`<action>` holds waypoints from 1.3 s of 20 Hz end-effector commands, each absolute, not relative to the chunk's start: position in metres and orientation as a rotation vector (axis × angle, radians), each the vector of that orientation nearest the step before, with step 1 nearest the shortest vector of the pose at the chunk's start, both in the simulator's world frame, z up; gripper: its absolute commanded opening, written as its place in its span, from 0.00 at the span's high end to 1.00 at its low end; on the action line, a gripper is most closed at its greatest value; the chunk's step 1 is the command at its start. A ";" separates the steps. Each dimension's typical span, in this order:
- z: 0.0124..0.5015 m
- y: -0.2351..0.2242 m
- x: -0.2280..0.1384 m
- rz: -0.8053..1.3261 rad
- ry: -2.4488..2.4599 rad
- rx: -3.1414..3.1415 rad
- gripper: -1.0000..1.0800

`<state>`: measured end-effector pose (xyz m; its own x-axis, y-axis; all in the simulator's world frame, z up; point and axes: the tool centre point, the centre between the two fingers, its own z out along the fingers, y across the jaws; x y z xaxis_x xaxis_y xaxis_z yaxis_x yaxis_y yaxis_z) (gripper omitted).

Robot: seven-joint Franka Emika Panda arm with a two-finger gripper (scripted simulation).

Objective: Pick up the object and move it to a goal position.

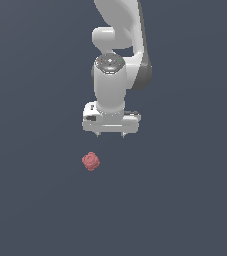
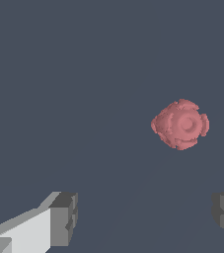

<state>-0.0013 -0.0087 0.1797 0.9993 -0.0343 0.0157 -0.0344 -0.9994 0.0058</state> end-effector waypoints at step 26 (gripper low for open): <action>0.147 -0.045 0.023 0.012 0.416 3.100 0.04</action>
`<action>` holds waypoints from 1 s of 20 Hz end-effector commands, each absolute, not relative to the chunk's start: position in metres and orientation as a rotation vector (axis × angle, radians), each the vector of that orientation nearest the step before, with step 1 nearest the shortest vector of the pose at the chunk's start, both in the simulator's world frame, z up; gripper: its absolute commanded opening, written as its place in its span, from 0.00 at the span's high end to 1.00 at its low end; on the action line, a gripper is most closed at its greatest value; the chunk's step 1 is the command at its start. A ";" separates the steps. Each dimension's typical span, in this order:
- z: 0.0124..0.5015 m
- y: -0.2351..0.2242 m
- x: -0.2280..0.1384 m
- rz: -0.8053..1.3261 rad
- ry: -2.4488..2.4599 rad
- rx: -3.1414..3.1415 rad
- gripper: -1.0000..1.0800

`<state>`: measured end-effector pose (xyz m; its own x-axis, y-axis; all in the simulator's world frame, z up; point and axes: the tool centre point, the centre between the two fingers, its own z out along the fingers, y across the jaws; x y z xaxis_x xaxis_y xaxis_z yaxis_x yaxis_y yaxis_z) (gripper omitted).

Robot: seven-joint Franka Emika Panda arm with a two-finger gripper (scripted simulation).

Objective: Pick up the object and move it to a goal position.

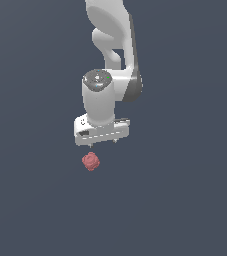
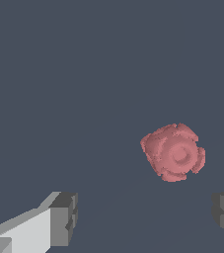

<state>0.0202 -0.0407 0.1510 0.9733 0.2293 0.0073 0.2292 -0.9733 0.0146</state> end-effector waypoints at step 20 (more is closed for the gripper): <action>0.096 -0.097 0.045 0.000 1.016 2.970 0.04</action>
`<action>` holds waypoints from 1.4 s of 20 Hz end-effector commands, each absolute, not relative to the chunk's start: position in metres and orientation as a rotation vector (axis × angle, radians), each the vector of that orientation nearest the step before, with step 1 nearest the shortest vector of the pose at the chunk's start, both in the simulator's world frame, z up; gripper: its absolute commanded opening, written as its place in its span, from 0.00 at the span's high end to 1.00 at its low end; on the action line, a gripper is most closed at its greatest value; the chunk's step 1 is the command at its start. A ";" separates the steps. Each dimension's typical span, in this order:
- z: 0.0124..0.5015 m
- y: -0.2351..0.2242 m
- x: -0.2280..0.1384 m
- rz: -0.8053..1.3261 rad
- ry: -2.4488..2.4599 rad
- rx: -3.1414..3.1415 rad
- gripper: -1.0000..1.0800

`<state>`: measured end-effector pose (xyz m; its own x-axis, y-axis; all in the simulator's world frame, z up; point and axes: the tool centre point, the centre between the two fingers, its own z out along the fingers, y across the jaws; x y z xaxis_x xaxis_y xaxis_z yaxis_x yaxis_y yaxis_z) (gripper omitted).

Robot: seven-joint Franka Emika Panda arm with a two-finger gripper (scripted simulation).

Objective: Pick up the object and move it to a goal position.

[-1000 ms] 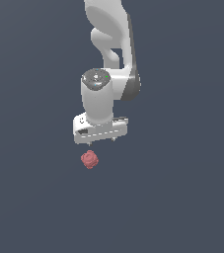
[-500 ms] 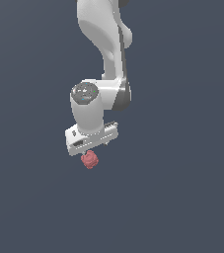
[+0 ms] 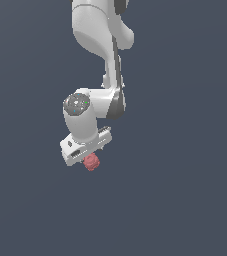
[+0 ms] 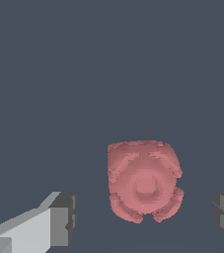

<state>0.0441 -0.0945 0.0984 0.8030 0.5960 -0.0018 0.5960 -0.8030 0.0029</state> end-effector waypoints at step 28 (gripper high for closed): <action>0.040 -0.103 0.047 0.000 1.087 2.948 0.04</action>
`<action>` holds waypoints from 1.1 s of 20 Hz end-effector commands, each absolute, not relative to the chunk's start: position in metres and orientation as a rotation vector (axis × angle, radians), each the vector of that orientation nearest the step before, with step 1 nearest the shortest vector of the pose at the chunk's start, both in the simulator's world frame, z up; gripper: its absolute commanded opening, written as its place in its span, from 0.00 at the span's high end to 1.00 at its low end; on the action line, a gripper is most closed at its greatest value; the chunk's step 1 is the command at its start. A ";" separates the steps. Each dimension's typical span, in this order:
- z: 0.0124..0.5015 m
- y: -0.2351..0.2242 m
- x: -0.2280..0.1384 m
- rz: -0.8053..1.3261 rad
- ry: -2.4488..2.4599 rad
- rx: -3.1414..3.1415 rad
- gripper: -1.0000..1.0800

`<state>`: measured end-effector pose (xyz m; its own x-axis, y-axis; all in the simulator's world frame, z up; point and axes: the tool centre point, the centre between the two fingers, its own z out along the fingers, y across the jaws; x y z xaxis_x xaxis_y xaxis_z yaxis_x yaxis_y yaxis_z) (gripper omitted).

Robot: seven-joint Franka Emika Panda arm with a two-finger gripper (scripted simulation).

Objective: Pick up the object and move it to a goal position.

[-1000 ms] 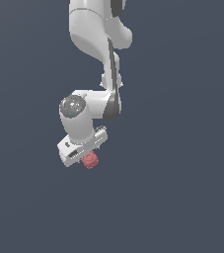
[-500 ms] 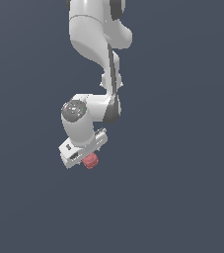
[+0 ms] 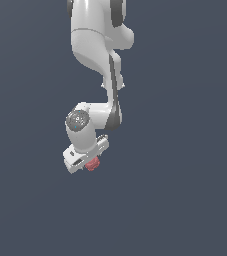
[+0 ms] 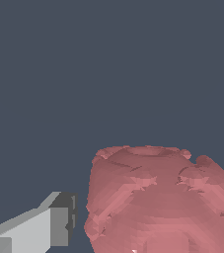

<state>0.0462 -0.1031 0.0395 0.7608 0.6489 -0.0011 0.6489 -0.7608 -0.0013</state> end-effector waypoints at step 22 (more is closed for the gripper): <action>0.052 -0.072 0.035 0.000 -1.087 -2.948 1.00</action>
